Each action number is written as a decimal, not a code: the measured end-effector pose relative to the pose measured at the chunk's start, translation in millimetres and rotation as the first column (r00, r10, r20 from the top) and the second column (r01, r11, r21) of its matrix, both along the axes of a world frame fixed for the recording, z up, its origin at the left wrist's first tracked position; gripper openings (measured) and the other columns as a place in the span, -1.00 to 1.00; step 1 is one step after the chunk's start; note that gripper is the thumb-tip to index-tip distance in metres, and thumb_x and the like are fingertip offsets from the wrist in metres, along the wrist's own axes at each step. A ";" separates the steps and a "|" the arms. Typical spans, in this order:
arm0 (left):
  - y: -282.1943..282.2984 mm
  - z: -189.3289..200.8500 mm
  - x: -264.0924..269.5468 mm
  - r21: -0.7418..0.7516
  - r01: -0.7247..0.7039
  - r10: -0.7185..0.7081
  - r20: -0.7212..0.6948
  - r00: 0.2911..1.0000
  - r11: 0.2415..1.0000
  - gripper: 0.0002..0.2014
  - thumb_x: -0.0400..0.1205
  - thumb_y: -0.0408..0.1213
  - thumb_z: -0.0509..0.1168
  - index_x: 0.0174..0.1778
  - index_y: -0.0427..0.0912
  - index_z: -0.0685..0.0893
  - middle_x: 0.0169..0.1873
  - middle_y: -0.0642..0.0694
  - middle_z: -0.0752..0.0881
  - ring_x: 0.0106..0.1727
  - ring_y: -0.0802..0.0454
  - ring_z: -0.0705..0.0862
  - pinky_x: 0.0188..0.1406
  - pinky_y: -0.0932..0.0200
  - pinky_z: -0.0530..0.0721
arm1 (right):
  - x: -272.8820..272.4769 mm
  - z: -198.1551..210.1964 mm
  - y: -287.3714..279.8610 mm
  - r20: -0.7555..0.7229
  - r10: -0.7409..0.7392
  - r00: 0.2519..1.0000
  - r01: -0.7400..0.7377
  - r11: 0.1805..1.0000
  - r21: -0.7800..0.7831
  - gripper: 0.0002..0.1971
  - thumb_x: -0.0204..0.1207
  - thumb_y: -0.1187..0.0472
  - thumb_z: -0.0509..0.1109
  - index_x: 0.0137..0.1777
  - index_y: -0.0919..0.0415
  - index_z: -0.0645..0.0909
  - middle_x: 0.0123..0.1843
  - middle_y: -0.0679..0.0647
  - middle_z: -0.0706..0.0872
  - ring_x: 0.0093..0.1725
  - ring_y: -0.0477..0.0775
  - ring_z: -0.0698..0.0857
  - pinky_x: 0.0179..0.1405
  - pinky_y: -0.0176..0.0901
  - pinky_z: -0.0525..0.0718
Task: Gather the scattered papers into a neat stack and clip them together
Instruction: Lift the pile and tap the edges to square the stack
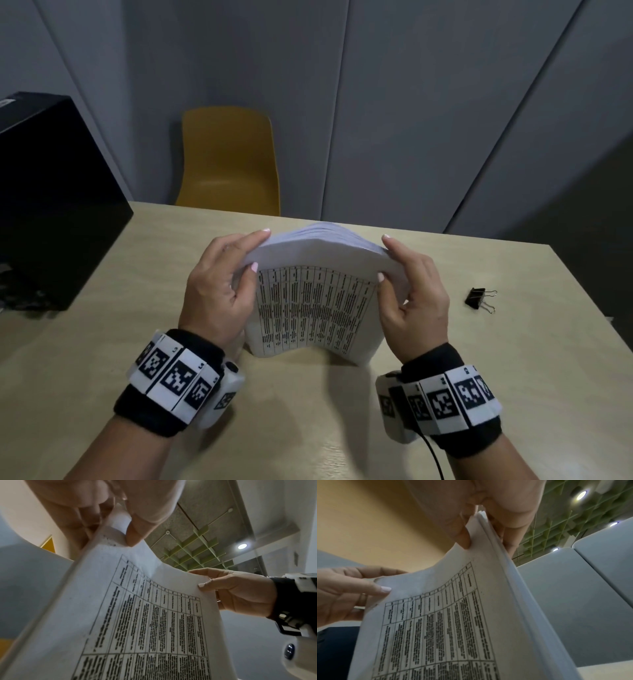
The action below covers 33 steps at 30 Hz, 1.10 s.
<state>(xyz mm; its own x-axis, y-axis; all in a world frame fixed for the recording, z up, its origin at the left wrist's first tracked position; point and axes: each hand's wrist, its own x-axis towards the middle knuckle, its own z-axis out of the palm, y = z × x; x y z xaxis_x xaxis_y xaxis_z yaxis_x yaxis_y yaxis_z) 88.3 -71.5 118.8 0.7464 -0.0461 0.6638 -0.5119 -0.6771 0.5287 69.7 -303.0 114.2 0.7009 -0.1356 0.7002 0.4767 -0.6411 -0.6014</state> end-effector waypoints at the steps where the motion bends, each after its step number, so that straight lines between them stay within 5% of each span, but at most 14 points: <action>1: 0.6 0.7 0.3 0.006 0.005 -0.005 0.002 1.000 1.000 -0.58 0.54 -0.45 0.24 0.35 -0.20 0.59 0.12 -0.14 0.63 0.13 0.06 0.58 0.09 0.67 0.42 | -0.6 0.0 -0.5 0.001 0.005 1.000 -0.005 1.000 -0.006 -0.58 0.39 0.48 0.31 0.26 0.28 0.59 0.07 0.16 0.65 0.07 -0.18 0.57 0.19 -0.55 0.42; 6: -2.3 0.6 -1.4 -0.058 0.028 -0.032 -0.054 0.998 0.998 -0.46 0.55 -0.43 0.28 0.47 -0.08 0.42 0.04 -0.08 0.65 -0.05 0.30 0.57 -0.03 0.67 0.45 | 1.2 -0.1 -1.8 0.001 0.042 0.999 -0.042 0.998 0.046 -0.56 0.38 0.51 0.29 0.26 0.21 0.57 0.03 0.11 0.68 0.06 -0.35 0.57 0.11 -0.47 0.52; 10: 2.0 -1.3 1.4 -0.475 0.011 -0.163 -0.280 0.946 0.880 -0.21 0.41 -0.46 0.49 0.45 0.13 0.25 -0.03 0.07 0.60 -0.14 0.41 0.66 -0.20 0.49 0.65 | -0.2 -4.8 -7.8 -0.099 0.156 0.983 -0.108 0.918 0.382 -0.25 0.34 0.43 0.48 0.48 0.02 0.26 -0.06 0.00 0.66 -0.14 -0.15 0.69 -0.06 -0.36 0.65; 12: 5.9 -11.9 2.5 -0.557 -0.005 -0.304 -0.462 0.833 0.831 -0.31 0.25 -0.29 0.61 0.27 0.03 0.48 0.01 0.03 0.66 -0.09 0.37 0.69 -0.10 0.29 0.74 | 1.8 -15.4 -10.9 -0.250 0.277 0.928 -0.111 0.844 0.524 -0.20 0.24 0.47 0.57 0.43 0.07 0.32 -0.03 -0.10 0.64 -0.14 -0.33 0.68 -0.06 -0.42 0.63; 14: 2.6 -24.1 -0.5 -0.560 -0.049 -0.364 -0.601 0.712 0.827 -0.52 0.11 -0.02 0.63 -0.06 0.03 0.72 -0.15 0.02 0.81 -0.09 0.24 0.76 0.06 -0.05 0.74 | 4.1 -28.9 -11.0 -0.395 0.347 0.851 -0.100 0.844 0.527 -0.51 0.22 0.44 0.57 0.10 0.04 0.59 -0.12 -0.19 0.74 -0.18 -0.37 0.70 -0.02 -0.17 0.70; 15: -1.4 -28.2 -1.8 -0.570 -0.078 -0.356 -0.608 0.710 0.818 -0.72 0.23 -0.06 0.59 -0.19 0.04 0.75 -0.26 0.12 0.83 -0.16 0.29 0.76 0.08 -0.06 0.72 | 3.6 -34.2 -9.6 -0.427 0.355 0.832 -0.095 0.849 0.520 -0.63 0.26 0.44 0.55 -0.05 0.00 0.63 -0.25 -0.19 0.79 -0.22 -0.35 0.71 -0.03 -0.07 0.72; 16: -5.0 -29.3 -2.9 -0.574 -0.099 -0.327 -0.590 0.738 0.813 -0.87 0.39 -0.20 0.53 -0.24 0.06 0.73 -0.35 0.23 0.81 -0.23 0.38 0.74 0.05 0.05 0.72 | 3.0 -38.4 -7.9 -0.430 0.349 0.833 -0.096 0.856 0.508 -0.66 0.31 0.45 0.53 -0.11 -0.03 0.63 -0.29 -0.24 0.79 -0.23 -0.36 0.71 -0.07 -0.15 0.72; 19: -11.5 -31.9 -5.5 -0.516 -0.111 -0.184 -0.487 0.854 0.849 -0.81 0.52 -0.35 0.41 -0.18 0.09 0.65 -0.39 0.19 0.75 -0.28 0.35 0.71 -0.33 0.53 0.62 | 0.2 -46.8 -4.2 -0.396 0.304 0.866 -0.075 0.864 0.498 -0.68 0.37 0.50 0.46 -0.10 0.03 0.62 -0.30 -0.26 0.76 -0.22 -0.40 0.70 -0.21 -0.47 0.65; 21: -11.4 -31.6 -8.1 -0.431 -0.112 -0.130 -0.493 0.860 0.896 -0.85 0.49 -0.29 0.44 -0.07 -0.01 0.67 -0.30 0.07 0.71 -0.22 0.21 0.68 -0.39 0.57 0.57 | -0.9 -51.6 -4.6 -0.426 0.271 0.863 -0.037 0.875 0.483 -0.77 0.36 0.48 0.49 -0.16 0.11 0.66 -0.29 -0.15 0.77 -0.25 -0.27 0.72 -0.22 -0.35 0.68; 23: -7.1 -37.0 -8.8 -0.386 -0.075 -0.150 -0.520 0.841 0.919 -0.78 0.52 -0.32 0.42 0.07 -0.08 0.65 -0.31 0.23 0.72 -0.24 0.33 0.67 -0.36 0.60 0.55 | -1.7 -58.0 -6.5 -0.508 0.256 0.822 -0.013 0.901 0.434 -0.84 0.35 0.43 0.51 -0.11 0.24 0.70 -0.21 0.09 0.79 -0.16 -0.04 0.74 -0.12 -0.06 0.72; 25: -1.9 -39.7 -9.4 -0.393 -0.038 -0.173 -0.487 0.856 0.919 -0.81 0.56 -0.40 0.36 0.00 -0.03 0.66 -0.38 0.33 0.72 -0.30 0.44 0.67 -0.33 0.62 0.53 | -3.6 -59.6 -5.0 -0.554 0.272 0.787 0.001 0.898 0.441 -0.80 0.35 0.39 0.53 -0.03 0.26 0.69 -0.10 0.18 0.78 -0.08 0.11 0.76 -0.02 0.13 0.74; 28: -1.7 -39.1 -8.4 -0.360 -0.072 -0.102 -0.442 0.891 0.930 -0.79 0.57 -0.39 0.33 -0.35 -0.04 0.60 -0.45 -0.09 0.72 -0.39 -0.07 0.66 -0.43 0.34 0.53 | -6.5 -55.0 -1.3 -0.526 0.251 0.813 0.023 0.888 0.459 -0.59 0.30 0.24 0.57 0.11 0.01 0.54 0.07 0.05 0.72 0.10 0.12 0.69 0.12 0.17 0.70; 31: -2.5 -40.4 -6.8 -0.527 -0.209 -0.095 -0.491 0.866 0.824 -0.75 0.56 -0.38 0.36 -0.39 0.01 0.60 -0.59 0.20 0.70 -0.43 0.31 0.66 -0.26 0.30 0.53 | -12.0 -63.2 -2.7 -0.603 0.102 0.791 0.205 0.885 0.419 0.01 0.11 -0.09 0.64 0.52 -0.06 0.14 0.44 0.08 0.44 0.42 0.08 0.44 0.40 0.14 0.47; 33: -0.9 -42.6 -5.8 -0.670 -0.229 -0.161 -0.467 0.870 0.707 -0.79 0.58 -0.42 0.32 -0.26 0.01 0.65 -0.44 0.35 0.75 -0.27 0.41 0.69 -0.09 0.27 0.58 | -18.1 -72.3 -5.1 -0.634 0.097 0.767 0.333 0.784 0.523 0.28 -0.15 -0.32 0.63 0.55 -0.27 -0.06 0.56 0.16 0.26 0.49 0.16 0.37 0.46 0.22 0.39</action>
